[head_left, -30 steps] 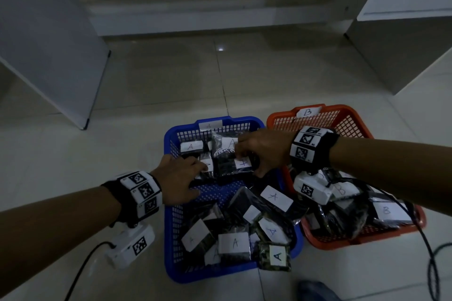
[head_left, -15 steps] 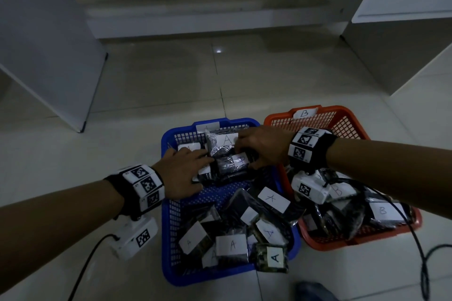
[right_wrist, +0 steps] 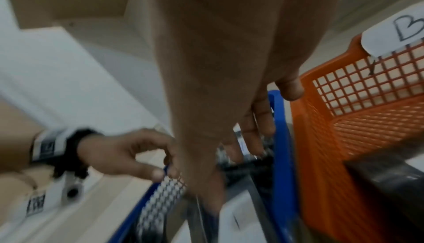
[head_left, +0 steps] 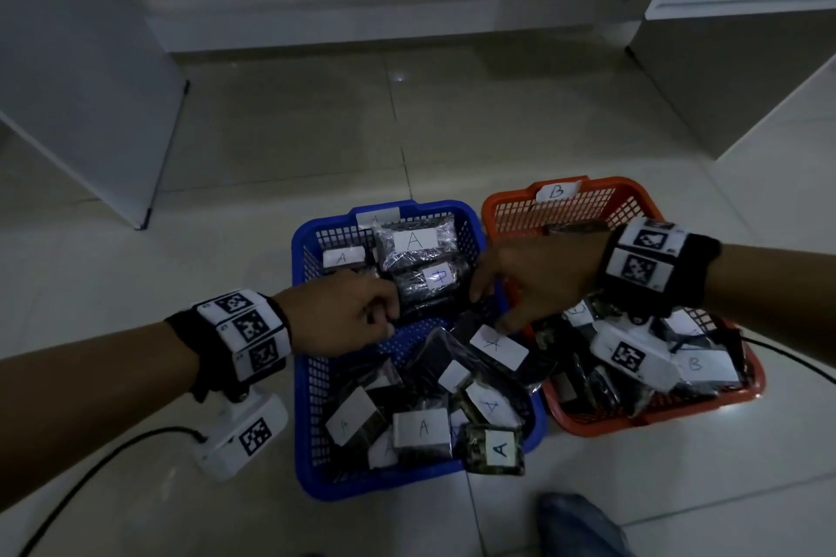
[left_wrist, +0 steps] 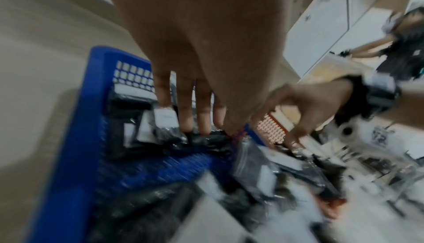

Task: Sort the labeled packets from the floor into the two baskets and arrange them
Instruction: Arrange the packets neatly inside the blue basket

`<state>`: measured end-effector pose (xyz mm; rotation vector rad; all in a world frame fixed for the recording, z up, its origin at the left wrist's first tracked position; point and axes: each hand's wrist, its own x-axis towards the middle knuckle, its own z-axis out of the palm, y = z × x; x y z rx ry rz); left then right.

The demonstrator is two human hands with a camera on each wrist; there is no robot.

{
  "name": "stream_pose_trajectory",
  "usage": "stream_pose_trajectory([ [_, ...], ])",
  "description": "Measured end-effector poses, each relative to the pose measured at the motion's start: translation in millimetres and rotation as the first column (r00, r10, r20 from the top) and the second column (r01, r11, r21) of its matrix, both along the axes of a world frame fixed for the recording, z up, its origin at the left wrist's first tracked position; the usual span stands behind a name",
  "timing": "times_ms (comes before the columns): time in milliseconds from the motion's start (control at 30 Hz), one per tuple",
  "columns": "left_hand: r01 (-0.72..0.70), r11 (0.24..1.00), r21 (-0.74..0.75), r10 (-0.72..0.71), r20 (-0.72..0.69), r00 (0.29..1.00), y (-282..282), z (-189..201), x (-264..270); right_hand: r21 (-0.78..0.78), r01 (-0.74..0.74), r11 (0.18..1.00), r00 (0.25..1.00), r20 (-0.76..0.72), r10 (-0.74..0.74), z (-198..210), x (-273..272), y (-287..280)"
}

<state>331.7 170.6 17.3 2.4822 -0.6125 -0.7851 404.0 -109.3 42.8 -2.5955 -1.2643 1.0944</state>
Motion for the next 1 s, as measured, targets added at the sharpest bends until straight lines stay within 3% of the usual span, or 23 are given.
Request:
stream_pose_trajectory([
  [100,0.008,1.000,-0.028,-0.011,-0.098,0.995,-10.1,0.2,-11.5,-0.061,-0.081,0.995,0.997,0.014,0.082,1.6,-18.0,-6.6],
  [267,0.030,0.999,0.015,-0.027,-0.172,0.985,-10.3,1.6,-25.2,-0.052,-0.040,0.998,0.999,-0.027,0.039,7.3,-27.6,-10.7],
  [367,0.010,1.000,0.021,-0.006,-0.182,0.983,-5.0,3.0,-30.5,0.120,-0.075,0.990,0.993,0.102,0.062,6.7,-38.6,-8.2],
  [433,0.006,1.000,0.023,-0.001,-0.192,0.981,-2.0,2.9,-34.8,0.274,-0.113,0.955,0.990,0.113,0.085,5.7,-52.1,-5.9],
  [500,0.017,0.999,0.039,-0.008,-0.225,0.974,1.4,3.0,-39.1,0.296,-0.202,0.933,0.979,0.083,0.186,4.6,-70.7,-2.7],
  [600,0.059,0.997,0.056,-0.042,-0.264,0.964,7.3,0.2,-44.2,0.192,-0.467,0.864,0.879,0.214,0.427,-5.4,-97.1,-0.2],
  [667,0.081,0.995,0.061,-0.065,-0.232,0.971,9.7,-3.3,-46.3,0.151,-0.532,0.833,0.836,0.252,0.488,-12.9,-106.7,-1.2],
  [867,0.014,0.999,0.037,-0.003,-0.283,0.959,17.3,6.9,-33.2,0.154,-0.394,0.906,0.918,0.112,0.380,-13.0,-104.3,-2.4],
  [1000,-0.124,0.992,0.011,0.124,-0.190,0.974,30.7,17.2,-10.5,0.161,-0.372,0.914,0.926,0.127,0.354,-14.5,-105.7,-0.7],
])
